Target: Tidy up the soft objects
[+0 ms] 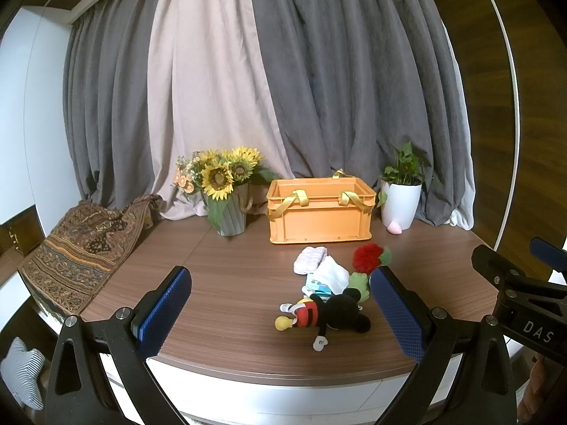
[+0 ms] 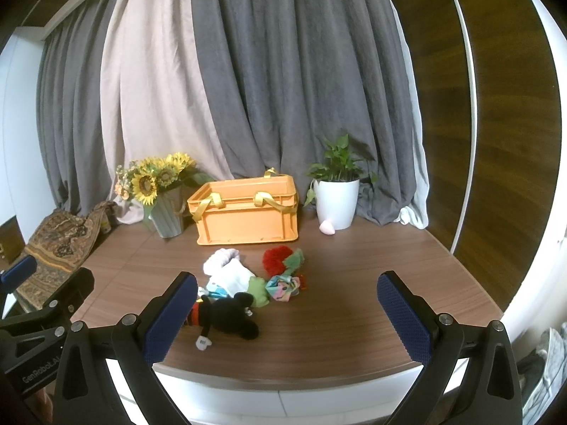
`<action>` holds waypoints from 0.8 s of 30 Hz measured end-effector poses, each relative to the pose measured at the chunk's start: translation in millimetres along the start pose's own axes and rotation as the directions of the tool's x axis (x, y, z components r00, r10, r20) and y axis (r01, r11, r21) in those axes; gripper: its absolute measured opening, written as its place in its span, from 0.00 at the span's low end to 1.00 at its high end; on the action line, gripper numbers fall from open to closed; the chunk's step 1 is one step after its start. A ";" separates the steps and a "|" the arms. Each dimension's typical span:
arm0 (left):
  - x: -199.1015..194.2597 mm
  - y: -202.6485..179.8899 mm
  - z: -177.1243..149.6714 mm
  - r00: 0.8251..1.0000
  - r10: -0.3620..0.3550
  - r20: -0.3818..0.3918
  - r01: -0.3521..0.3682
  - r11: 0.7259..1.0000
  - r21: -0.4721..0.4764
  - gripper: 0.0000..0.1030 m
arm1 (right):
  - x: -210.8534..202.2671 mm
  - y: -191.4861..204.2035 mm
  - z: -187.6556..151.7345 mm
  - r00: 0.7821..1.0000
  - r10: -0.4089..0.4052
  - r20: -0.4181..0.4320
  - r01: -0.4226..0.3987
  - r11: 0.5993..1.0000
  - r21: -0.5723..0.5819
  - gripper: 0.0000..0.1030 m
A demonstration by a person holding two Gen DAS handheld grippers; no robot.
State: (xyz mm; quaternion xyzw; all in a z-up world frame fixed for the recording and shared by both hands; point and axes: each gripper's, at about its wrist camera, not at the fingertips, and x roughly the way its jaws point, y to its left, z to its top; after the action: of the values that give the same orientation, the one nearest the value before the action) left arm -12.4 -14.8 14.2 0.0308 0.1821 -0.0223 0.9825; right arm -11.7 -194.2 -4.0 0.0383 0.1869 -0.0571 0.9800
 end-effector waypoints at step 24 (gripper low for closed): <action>71.1 -10.1 -19.9 0.987 -0.049 -0.153 0.043 0.998 -0.042 1.00 | 63.5 -14.8 -9.4 0.989 0.021 -0.146 -0.017 0.999 0.030 1.00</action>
State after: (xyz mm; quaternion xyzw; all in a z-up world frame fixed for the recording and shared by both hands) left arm 46.3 -25.9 -30.4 0.0094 0.2586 -0.0390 0.9651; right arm 41.7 -214.1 -37.1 0.0582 0.2573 -0.0477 0.9634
